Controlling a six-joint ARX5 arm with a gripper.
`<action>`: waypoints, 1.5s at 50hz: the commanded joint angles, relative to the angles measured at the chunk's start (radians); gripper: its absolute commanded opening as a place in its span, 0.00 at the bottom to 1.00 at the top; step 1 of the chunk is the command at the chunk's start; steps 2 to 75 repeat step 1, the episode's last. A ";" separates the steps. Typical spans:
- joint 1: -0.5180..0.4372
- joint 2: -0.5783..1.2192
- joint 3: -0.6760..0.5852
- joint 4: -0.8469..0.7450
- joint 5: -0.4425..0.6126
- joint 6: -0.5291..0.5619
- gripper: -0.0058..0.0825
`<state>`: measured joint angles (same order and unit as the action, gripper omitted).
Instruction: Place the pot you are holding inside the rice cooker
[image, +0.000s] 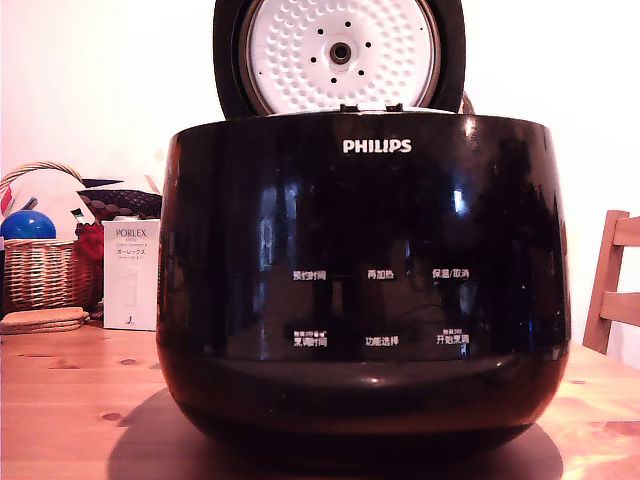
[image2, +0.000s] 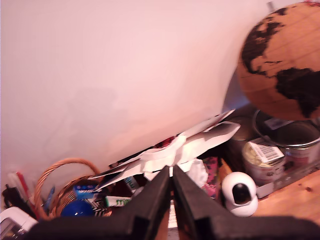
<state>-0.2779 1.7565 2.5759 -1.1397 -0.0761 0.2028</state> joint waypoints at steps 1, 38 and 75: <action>0.001 0.017 -0.003 0.011 0.006 -0.005 0.04; 0.001 0.017 -0.003 0.011 0.006 -0.005 0.04; 0.001 0.017 -0.003 0.011 0.006 -0.005 0.04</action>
